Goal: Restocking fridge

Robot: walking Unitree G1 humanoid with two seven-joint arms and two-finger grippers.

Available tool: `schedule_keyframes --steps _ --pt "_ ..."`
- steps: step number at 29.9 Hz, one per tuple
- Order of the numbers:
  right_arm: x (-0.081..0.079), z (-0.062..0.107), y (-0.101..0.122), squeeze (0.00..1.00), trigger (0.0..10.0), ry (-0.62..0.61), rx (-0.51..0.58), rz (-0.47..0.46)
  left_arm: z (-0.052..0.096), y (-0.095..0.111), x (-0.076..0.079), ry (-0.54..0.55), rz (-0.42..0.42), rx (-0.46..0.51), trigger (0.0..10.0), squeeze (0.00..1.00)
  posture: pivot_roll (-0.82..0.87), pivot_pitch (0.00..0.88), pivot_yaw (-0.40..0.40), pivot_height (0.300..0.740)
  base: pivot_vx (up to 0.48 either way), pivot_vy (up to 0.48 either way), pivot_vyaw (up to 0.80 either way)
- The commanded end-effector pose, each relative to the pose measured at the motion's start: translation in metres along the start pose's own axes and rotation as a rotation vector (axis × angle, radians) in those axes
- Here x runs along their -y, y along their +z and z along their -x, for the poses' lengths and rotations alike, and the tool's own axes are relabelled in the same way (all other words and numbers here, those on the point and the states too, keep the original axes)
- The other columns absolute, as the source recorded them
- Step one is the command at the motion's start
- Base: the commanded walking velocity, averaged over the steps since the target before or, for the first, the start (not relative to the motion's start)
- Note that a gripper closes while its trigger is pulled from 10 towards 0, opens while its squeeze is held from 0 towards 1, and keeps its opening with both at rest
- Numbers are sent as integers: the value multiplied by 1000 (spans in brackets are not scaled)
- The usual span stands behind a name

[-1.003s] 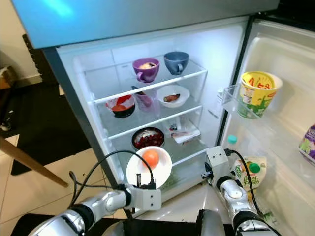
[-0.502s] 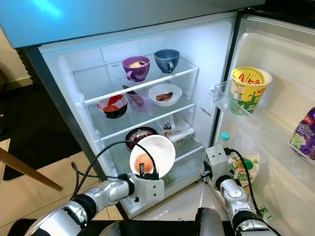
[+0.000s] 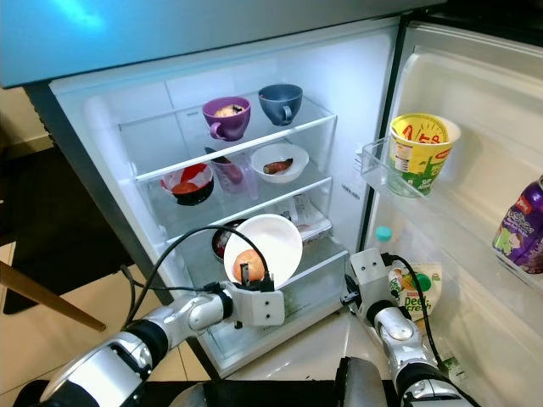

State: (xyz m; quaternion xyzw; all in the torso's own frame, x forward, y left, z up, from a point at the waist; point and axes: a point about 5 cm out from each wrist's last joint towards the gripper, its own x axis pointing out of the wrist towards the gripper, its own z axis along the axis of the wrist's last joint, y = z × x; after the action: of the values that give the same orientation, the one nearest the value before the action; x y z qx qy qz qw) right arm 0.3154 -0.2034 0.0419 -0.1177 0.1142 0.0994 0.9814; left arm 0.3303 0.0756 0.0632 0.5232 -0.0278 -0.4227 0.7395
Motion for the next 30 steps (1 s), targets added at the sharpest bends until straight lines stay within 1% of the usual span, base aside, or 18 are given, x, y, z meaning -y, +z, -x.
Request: schedule_keyframes --steps 1,10,12,15,19,22,26,28,30 --pt "-7 0 0 0 10000 23 16 -2 5 -9 -17 52 1 -35 10000 0 -87 63 74 474 0 0 0" --pt "-15 1 0 0 10000 43 36 -2 7 -11 -46 102 -21 -66 10000 0 -93 94 92 474 0 0 0" --pt "-15 2 0 0 10000 45 38 -3 8 -13 -54 117 -3 -86 10000 0 -93 100 95 474 0 0 0" --pt "-16 3 -2 0 10000 48 36 -1 10 -16 -61 132 32 -111 10000 0 -97 111 100 474 0 0 0" --pt "-16 4 -3 0 10000 49 35 0 11 -18 -64 132 42 -127 10000 0 -97 113 100 474 0 0 0" --pt "-16 6 -3 0 10000 50 40 2 14 -23 -69 137 92 -159 10000 0 -101 127 106 474 0 0 0" --pt "-16 6 -3 0 10000 51 42 4 15 -25 -69 123 110 -172 10000 0 -102 134 108 474 0 0 0" --pt "-17 7 -4 0 10000 54 43 8 15 -27 -70 102 132 -195 10000 0 -103 140 110 474 0 0 0" --pt "-17 8 -4 0 10000 55 45 9 16 -27 -73 107 135 -199 10000 0 -103 149 113 474 0 0 0"
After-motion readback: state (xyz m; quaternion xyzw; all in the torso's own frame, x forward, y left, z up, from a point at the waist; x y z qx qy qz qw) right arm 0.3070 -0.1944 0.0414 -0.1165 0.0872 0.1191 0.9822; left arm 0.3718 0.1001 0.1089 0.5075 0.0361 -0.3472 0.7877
